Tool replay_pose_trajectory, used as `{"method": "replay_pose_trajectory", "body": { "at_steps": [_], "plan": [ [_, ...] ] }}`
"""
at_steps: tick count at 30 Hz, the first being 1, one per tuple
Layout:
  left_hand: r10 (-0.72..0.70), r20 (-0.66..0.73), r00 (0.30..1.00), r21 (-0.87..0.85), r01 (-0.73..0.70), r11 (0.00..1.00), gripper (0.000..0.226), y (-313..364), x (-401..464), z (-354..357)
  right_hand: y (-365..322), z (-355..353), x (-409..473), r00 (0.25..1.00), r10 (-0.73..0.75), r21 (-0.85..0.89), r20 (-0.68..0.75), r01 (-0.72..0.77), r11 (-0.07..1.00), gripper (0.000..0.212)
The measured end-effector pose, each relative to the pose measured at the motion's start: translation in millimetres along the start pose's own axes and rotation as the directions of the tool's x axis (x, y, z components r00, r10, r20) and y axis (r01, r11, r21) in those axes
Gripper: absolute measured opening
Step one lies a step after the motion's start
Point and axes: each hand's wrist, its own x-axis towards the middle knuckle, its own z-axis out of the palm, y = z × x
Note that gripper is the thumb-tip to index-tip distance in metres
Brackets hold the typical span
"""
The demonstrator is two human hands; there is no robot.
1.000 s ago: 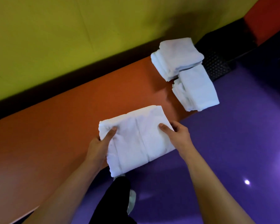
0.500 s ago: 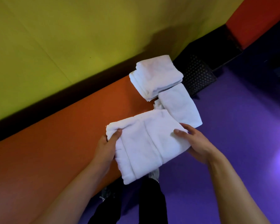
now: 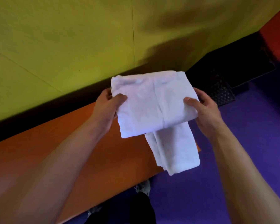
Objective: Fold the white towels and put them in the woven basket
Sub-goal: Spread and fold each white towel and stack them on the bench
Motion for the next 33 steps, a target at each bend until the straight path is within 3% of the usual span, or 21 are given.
{"method": "replay_pose_trajectory", "body": {
  "at_steps": [4,7,10,16,19,22,24,28,33],
  "plan": [
    [0.110,-0.040,0.993,0.091,-0.106,0.990,0.063,13.4,49.5,21.9,-5.0,0.8,55.7,0.993,-0.074,-0.069,-0.089,0.068,0.995,0.041],
    [0.121,-0.019,0.992,0.326,-0.109,0.939,0.077,-6.4,74.8,25.5,15.5,2.6,82.1,0.976,-0.133,-0.359,-0.170,0.065,0.931,0.046],
    [0.074,0.045,0.996,0.608,-0.086,0.789,0.085,-38.0,76.8,26.9,46.7,6.9,91.9,0.980,-0.119,-0.608,-0.158,-0.001,0.794,0.048],
    [0.100,-0.043,0.994,0.577,-0.057,0.815,0.065,-54.8,65.9,31.6,67.8,8.4,93.0,0.978,-0.160,-0.656,-0.137,0.031,0.754,0.047],
    [0.098,-0.020,0.995,0.570,-0.069,0.819,0.064,-51.4,57.2,30.5,65.1,10.9,89.4,0.944,-0.289,-0.802,-0.159,0.047,0.595,0.049],
    [0.125,0.015,0.992,0.621,-0.107,0.776,0.062,-50.1,41.3,24.6,60.6,28.4,73.9,0.863,-0.504,-0.901,-0.030,0.195,0.388,0.050],
    [0.168,0.053,0.984,0.714,-0.155,0.683,0.059,-51.4,25.9,15.7,62.9,46.7,61.1,0.826,-0.554,-0.895,0.109,0.324,0.307,0.048],
    [0.297,0.088,0.951,0.873,-0.217,0.437,0.054,-56.2,-11.8,-17.6,76.6,97.4,27.4,0.793,-0.525,-0.836,0.309,0.489,0.247,0.045],
    [0.353,0.018,0.935,0.926,-0.149,0.347,0.048,-73.7,-51.7,-78.3,97.9,156.0,-14.8,0.746,-0.470,-0.782,0.472,0.600,0.168,0.044]
  ]
}}
